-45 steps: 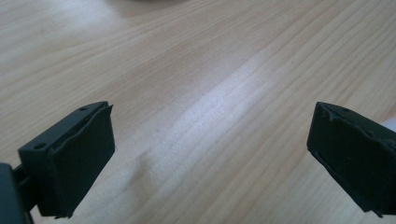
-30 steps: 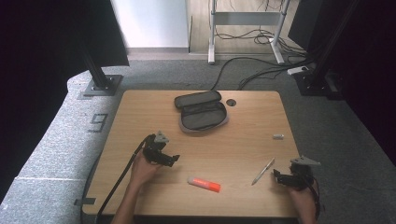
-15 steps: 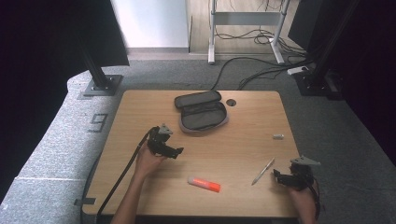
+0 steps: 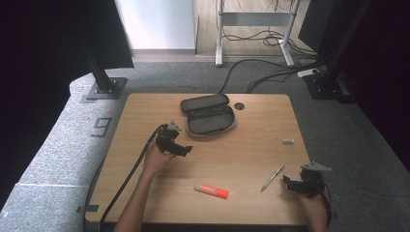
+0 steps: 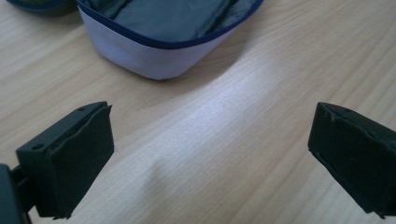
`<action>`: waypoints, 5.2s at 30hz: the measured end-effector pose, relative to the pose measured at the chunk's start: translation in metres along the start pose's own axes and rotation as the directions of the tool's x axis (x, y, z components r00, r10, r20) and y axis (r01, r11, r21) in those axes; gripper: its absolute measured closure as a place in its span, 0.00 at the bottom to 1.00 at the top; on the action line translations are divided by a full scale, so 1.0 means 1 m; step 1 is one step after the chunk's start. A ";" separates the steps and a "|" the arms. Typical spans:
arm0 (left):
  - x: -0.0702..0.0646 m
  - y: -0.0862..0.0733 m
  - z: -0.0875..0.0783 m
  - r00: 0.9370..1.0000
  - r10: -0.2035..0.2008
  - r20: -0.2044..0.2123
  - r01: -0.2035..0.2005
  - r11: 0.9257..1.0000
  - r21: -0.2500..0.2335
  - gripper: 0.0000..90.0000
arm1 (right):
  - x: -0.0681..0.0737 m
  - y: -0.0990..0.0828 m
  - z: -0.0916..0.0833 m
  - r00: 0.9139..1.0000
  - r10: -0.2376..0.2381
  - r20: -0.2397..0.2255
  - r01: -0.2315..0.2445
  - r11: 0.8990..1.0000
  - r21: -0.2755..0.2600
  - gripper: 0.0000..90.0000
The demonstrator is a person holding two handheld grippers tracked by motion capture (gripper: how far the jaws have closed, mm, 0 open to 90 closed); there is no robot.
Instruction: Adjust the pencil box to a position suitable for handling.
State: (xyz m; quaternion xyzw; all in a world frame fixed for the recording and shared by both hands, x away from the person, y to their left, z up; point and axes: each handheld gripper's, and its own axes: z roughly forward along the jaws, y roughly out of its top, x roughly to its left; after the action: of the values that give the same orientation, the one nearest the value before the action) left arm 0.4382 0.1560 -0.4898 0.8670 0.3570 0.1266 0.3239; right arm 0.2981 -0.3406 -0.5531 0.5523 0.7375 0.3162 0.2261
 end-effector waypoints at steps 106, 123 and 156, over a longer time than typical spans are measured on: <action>-0.005 0.028 0.058 0.999 -0.043 0.013 0.042 0.997 0.057 0.66 | 0.000 0.000 0.000 1.000 -0.006 -0.007 0.006 1.000 -0.001 0.14; -0.031 0.014 0.048 0.998 -0.011 0.066 0.008 0.999 0.041 0.68 | 0.000 0.000 0.000 1.000 -0.007 -0.007 0.007 1.000 -0.001 0.14; -0.088 0.003 0.043 0.986 0.059 0.159 -0.064 0.998 0.026 0.67 | 0.000 0.000 0.000 1.000 -0.006 -0.007 0.006 1.000 -0.001 0.15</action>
State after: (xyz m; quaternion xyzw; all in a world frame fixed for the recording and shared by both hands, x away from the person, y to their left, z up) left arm 0.3969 0.0725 -0.5193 0.8898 0.3052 0.0619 0.3337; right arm 0.2978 -0.3402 -0.5532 0.5487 0.7399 0.3177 0.2249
